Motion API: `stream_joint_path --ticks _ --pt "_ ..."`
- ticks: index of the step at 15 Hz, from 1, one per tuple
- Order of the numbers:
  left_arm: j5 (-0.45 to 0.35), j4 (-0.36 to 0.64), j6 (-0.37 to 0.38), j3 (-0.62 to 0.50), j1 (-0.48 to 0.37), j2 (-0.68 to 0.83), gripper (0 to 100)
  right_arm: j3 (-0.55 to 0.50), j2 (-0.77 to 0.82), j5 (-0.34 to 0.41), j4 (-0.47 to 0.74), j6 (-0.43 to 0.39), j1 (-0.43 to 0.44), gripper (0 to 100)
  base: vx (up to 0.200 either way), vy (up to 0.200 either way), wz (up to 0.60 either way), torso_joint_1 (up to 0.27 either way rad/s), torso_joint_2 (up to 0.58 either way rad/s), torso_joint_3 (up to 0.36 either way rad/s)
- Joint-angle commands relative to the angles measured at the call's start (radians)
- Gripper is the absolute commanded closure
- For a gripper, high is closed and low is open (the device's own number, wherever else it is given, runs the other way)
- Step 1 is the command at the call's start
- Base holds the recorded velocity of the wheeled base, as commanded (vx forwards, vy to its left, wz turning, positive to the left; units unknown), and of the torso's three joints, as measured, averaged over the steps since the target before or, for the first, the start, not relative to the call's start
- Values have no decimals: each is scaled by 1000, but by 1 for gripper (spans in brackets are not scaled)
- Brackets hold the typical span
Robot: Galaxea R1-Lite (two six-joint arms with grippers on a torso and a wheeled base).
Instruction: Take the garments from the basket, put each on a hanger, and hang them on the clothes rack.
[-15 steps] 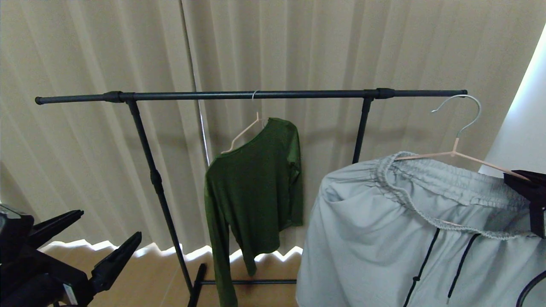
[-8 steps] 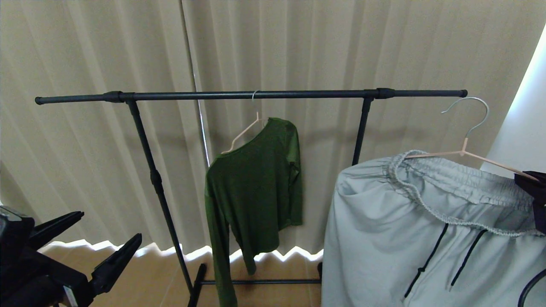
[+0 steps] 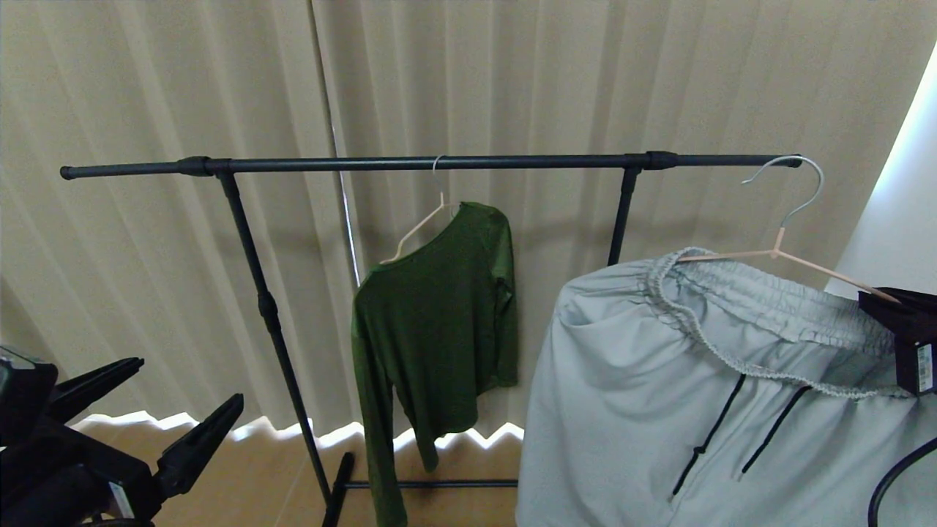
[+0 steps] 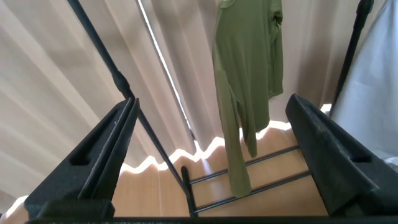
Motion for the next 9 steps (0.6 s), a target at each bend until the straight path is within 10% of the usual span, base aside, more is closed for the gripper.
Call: stream_joint_path --ticks 1,9 --pt "-1 0 -6 0 0 2 0 2 9 1 -1 -1 4 100 200 0 0 2 2 2" --pt "-1 0 -7 3 0 -1 0 24 5 1 -1 1 5 100 200 0 0 3 1 4"
